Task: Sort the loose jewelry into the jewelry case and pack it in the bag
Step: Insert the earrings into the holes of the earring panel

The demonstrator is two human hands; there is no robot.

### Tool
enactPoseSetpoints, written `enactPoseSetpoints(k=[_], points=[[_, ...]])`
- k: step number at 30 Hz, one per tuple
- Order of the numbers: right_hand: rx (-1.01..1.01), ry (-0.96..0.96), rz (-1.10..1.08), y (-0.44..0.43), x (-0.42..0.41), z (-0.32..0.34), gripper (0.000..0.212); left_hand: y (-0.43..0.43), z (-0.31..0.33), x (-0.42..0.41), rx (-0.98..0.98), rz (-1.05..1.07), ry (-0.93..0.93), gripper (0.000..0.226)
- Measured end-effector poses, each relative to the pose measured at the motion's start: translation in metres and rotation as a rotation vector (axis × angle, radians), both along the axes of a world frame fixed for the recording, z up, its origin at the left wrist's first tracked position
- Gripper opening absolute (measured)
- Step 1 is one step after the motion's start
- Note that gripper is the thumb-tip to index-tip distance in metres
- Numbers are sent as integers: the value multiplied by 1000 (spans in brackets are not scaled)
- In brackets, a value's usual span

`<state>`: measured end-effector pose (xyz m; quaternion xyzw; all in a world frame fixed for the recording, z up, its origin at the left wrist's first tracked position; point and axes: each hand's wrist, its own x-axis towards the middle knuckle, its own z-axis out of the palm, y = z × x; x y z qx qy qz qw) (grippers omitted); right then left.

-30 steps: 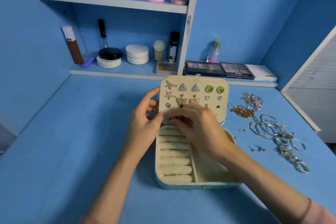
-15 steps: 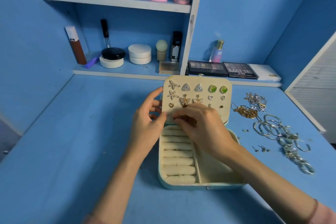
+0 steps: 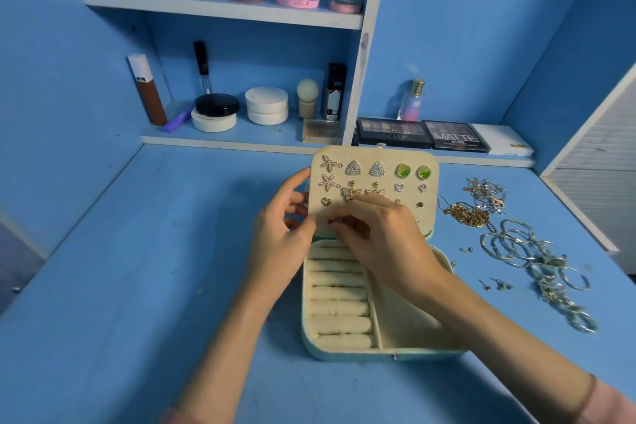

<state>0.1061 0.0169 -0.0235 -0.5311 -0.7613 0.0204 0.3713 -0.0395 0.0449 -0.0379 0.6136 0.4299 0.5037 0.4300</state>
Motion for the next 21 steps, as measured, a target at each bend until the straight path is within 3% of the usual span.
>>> enactPoseSetpoints(k=[7,21], points=[[16,-19,-33,3,-5,3,8,-1,0,-1,-18,-10,-5,68],[-45,11,-29,-14,22,16,17,-1,1,-2,-55,-80,-8,67]])
